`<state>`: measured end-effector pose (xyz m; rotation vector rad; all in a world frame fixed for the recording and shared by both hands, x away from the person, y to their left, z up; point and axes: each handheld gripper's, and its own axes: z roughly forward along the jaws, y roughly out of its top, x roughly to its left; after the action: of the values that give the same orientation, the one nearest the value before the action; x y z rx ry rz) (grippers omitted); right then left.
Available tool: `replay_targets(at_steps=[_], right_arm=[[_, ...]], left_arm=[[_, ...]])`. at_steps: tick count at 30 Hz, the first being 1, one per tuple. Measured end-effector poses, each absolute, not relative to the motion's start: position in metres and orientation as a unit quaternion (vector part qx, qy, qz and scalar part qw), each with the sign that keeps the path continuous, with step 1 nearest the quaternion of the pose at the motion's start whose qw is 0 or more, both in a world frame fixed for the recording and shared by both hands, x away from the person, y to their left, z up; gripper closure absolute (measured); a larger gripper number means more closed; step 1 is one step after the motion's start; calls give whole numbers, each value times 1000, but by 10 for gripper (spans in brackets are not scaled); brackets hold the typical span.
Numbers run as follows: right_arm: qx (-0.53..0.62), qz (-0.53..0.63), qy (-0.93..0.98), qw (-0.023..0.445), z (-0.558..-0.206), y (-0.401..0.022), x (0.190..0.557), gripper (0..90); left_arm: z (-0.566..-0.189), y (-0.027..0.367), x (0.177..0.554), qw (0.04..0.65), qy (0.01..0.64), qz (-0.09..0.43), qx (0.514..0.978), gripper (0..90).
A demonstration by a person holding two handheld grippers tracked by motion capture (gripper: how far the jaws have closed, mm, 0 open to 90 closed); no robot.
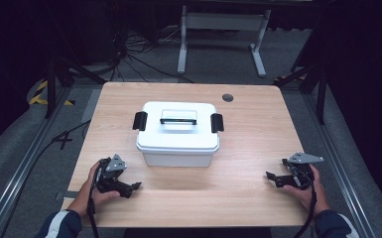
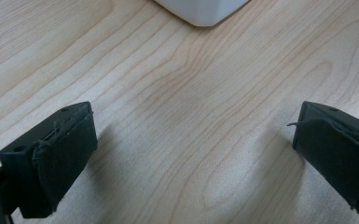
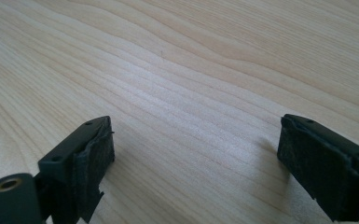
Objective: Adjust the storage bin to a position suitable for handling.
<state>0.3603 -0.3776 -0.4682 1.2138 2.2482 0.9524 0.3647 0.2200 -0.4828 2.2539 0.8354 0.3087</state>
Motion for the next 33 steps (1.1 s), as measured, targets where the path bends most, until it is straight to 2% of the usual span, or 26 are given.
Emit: replay_targets(at_steps=[18, 25, 33], right_arm=[[431, 342, 811, 198, -467, -379, 361, 122], [409, 324, 833, 183, -460, -377, 364, 250], [372, 317, 854, 177, -436, -370, 364, 319]], left_arm=[[-483, 221, 366, 352, 315, 119, 873, 1], [-482, 221, 366, 350, 315, 120, 874, 3], [-483, 221, 365, 351, 318, 120, 873, 3]])
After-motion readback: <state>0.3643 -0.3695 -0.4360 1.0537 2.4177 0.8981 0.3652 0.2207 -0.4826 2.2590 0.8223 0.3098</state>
